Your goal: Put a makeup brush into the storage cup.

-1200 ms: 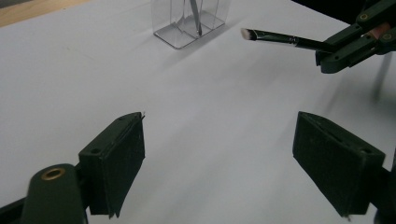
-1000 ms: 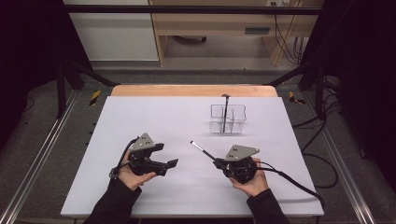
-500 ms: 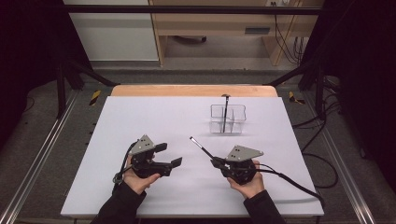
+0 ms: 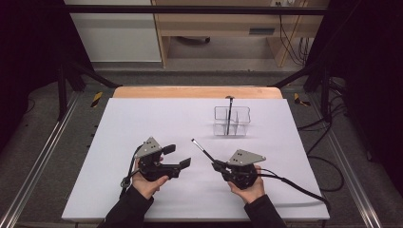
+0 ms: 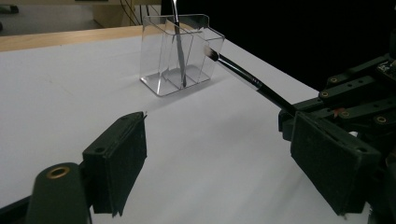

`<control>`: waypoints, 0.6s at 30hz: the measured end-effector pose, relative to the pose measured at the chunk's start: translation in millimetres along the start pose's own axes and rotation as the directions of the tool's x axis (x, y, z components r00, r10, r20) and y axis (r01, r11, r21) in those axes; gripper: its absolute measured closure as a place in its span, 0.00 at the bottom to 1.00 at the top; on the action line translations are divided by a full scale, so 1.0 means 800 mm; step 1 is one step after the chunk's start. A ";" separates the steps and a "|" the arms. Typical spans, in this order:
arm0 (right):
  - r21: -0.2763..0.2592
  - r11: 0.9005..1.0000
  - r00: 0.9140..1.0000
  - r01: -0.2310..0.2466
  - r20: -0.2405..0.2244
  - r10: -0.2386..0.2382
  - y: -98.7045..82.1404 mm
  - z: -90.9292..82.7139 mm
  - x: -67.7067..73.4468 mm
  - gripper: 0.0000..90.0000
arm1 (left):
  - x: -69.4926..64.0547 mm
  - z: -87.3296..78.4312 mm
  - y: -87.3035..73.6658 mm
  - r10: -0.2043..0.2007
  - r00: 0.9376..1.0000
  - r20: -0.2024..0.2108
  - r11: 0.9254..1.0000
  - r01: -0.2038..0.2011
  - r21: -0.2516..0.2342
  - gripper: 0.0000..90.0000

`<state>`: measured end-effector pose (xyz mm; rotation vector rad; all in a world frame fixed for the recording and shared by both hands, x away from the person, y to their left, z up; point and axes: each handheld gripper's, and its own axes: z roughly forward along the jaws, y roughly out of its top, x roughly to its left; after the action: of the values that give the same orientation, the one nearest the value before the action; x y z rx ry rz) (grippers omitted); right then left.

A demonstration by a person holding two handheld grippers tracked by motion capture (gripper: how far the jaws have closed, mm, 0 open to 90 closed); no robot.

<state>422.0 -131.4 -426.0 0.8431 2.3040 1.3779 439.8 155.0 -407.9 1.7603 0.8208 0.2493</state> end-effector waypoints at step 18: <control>-0.062 0.998 1.000 -0.013 0.015 0.014 0.004 -0.006 0.000 0.93 | -0.014 0.025 0.015 -0.043 0.997 0.058 0.998 0.046 -0.052 0.25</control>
<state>420.3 -133.2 -420.9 0.8482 2.2367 1.4353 447.5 130.8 -401.7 1.6900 0.8051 0.1888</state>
